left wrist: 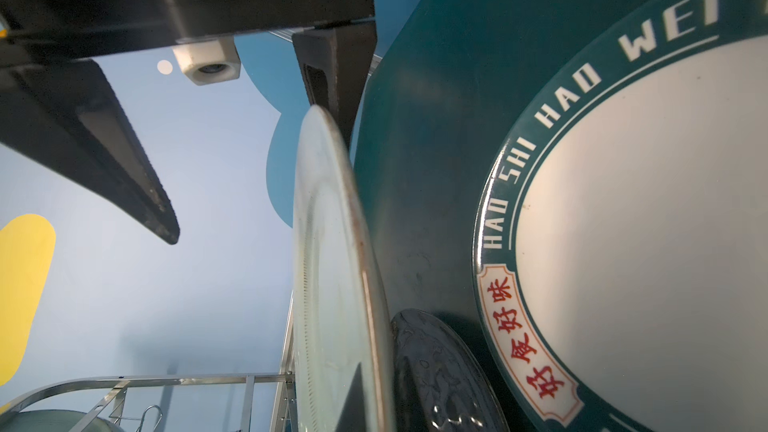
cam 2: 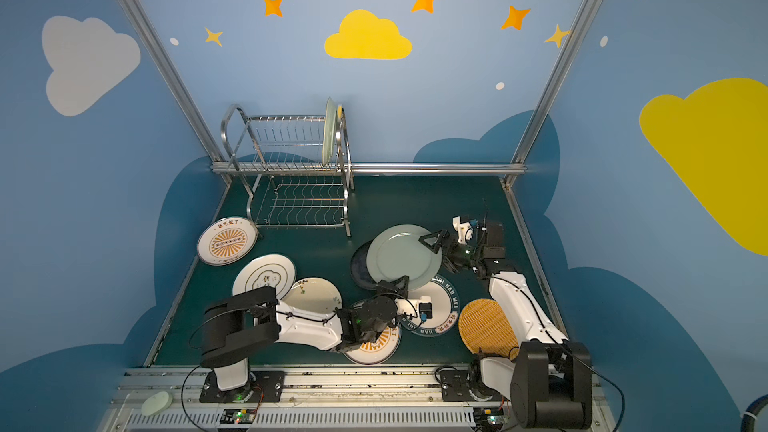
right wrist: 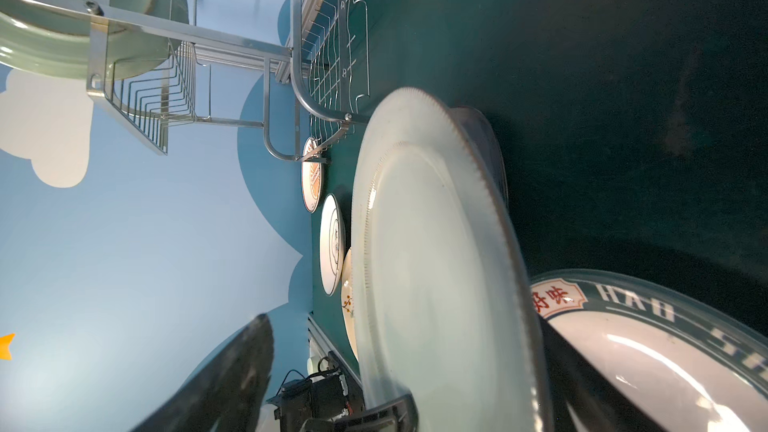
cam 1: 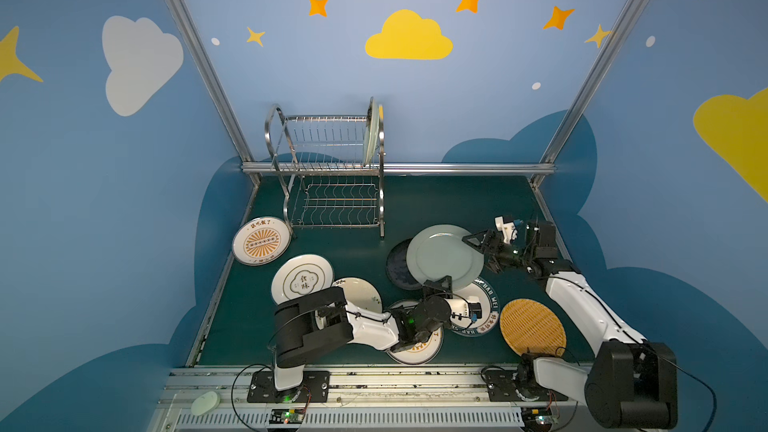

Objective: Load the plates into the dish rack
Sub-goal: 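Lift the pale green plate with the left gripper while the right gripper withdraws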

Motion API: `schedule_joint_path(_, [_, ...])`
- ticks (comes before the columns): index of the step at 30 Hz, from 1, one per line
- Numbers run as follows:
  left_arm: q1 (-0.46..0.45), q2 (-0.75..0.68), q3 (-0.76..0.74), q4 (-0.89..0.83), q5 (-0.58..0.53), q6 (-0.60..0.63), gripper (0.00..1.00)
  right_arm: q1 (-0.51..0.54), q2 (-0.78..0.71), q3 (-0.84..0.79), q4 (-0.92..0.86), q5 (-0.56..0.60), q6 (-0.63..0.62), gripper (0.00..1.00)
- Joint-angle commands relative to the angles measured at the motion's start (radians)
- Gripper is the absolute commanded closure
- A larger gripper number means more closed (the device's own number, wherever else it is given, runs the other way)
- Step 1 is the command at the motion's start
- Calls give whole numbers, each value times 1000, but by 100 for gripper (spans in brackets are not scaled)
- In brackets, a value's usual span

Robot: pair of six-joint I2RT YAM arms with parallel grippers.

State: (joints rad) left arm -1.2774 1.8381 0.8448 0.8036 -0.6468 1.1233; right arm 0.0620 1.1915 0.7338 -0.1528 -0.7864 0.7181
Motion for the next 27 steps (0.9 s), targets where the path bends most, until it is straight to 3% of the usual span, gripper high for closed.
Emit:
schedule_joint_path(1, [-20,-77,-2,109,-62,4,96,10,-21,26,-5,26,-23,11])
schedule_joint_path(11, [-88,-248,-117,-21,-114,-88,96,10,-56,7,26,28,-10,11])
schedule_joint_path(19, [-138,-493,-221,-256,-163,-294,96,10,-63,-10,59,17,-1,11])
schedule_joint_path(24, [-137,-721,-204,-464,-163,-515,96,13,-50,-31,126,-16,24,11])
schedule_joint_path(27, [-132,-825,-149,-567,-174,-579,96,20,-50,-37,138,-11,24,11])
